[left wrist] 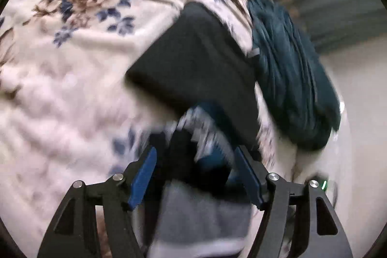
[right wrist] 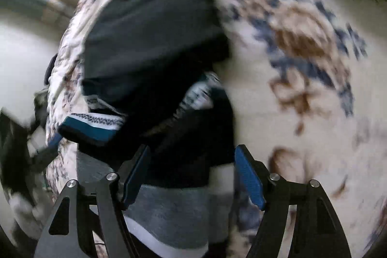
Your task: Fold small clothes
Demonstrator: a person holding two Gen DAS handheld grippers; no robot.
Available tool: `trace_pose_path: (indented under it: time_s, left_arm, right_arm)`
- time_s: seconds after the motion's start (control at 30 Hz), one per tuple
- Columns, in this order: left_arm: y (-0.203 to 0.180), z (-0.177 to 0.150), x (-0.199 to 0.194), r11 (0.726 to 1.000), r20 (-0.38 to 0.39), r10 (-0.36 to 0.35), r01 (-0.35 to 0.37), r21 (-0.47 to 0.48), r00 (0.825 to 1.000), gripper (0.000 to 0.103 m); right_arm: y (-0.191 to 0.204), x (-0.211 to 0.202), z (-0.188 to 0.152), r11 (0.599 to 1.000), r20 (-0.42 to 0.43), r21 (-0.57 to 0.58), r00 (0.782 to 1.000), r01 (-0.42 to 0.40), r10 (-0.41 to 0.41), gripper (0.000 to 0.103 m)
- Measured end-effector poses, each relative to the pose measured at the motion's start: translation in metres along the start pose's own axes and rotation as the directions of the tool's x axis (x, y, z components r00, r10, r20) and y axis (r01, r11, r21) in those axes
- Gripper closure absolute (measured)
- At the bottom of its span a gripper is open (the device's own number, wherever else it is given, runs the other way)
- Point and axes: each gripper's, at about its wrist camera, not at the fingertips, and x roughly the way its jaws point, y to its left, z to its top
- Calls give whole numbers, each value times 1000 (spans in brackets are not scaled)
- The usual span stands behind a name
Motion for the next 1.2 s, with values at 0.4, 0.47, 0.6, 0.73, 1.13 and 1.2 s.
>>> trace_pose_path:
  time_s: [0.4,0.47,0.6,0.73,1.13,1.2]
  left_arm:
    - [57,-102,20,981,-208,-150,120,-150,967,38]
    - [55,-103,30,984,-221,-147,121,-128,964,38]
    - [43,-104,32,992,-203,-126,119,-50,971,43]
    - [36,-115,17,993,-167,-121,120,-17,979,71]
    - [37,-188,-43,988,-214,-138,120,-93,967,82]
    - [39,-202,-47,986,-237,-142,115,-123,961,83]
  right_arm:
    - [-82,45,-115,913,-191,308,923,-266,333,4]
    - [-85,60,-120,889,-180,331,903,-317,390,3]
    - [-86,73,-124,885,-169,329,902,-329,398,3]
    - [-78,69,-131,878,-141,333,903,-344,406,71]
    - [-71,19,-218,881,-192,367,902,-299,387,78]
    - [-78,17,-233,875,-207,390,899,-287,387,78]
